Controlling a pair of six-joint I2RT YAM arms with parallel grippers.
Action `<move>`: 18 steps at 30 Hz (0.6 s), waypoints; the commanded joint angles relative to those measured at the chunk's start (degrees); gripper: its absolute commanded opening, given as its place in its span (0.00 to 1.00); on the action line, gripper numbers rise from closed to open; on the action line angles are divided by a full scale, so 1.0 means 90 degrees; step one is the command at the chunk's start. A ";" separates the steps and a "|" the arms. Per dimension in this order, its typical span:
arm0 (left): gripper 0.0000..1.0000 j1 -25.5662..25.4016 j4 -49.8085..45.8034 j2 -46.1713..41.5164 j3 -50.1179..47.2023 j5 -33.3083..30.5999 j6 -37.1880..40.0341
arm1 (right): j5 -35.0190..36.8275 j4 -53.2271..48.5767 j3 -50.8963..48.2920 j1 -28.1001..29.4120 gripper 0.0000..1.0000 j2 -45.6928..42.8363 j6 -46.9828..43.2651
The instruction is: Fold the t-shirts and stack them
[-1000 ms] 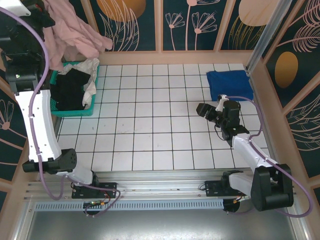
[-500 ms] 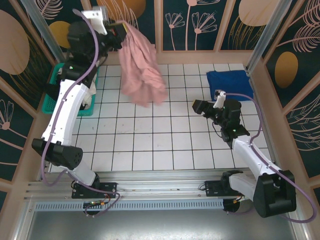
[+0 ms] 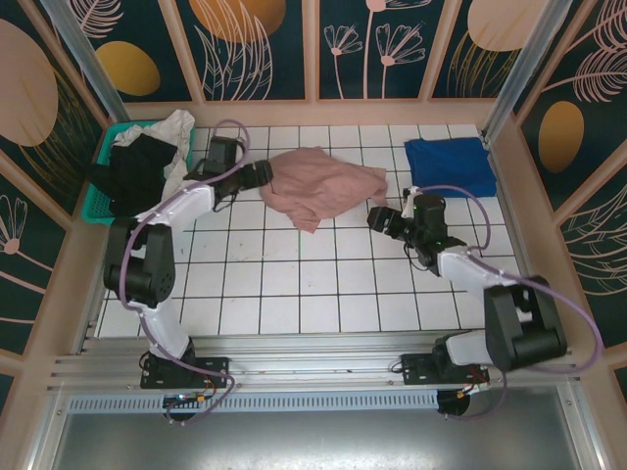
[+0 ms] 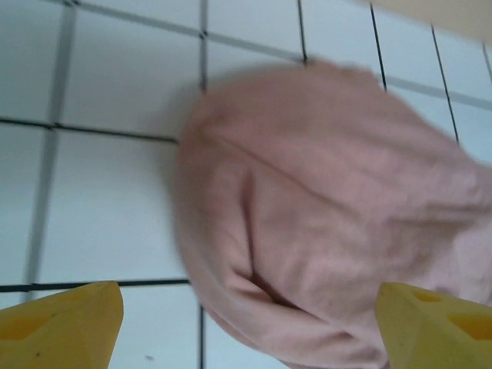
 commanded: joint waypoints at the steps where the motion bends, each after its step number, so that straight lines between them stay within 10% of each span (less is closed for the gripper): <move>1: 0.86 -0.0418 0.0578 0.0330 0.0072 0.0439 0.0198 | 0.0212 0.0285 0.0656 0.0121 0.77 0.0647 -0.0271; 13: 0.75 -0.0709 0.0917 0.1431 -0.0205 0.0679 -0.0041 | 0.0905 -0.0114 0.3295 0.0143 0.76 0.3760 -0.0547; 18: 0.40 -0.0709 0.0568 0.1460 0.0053 0.0511 0.0082 | 0.0988 -0.0511 0.3841 0.0214 0.57 0.4266 -0.0403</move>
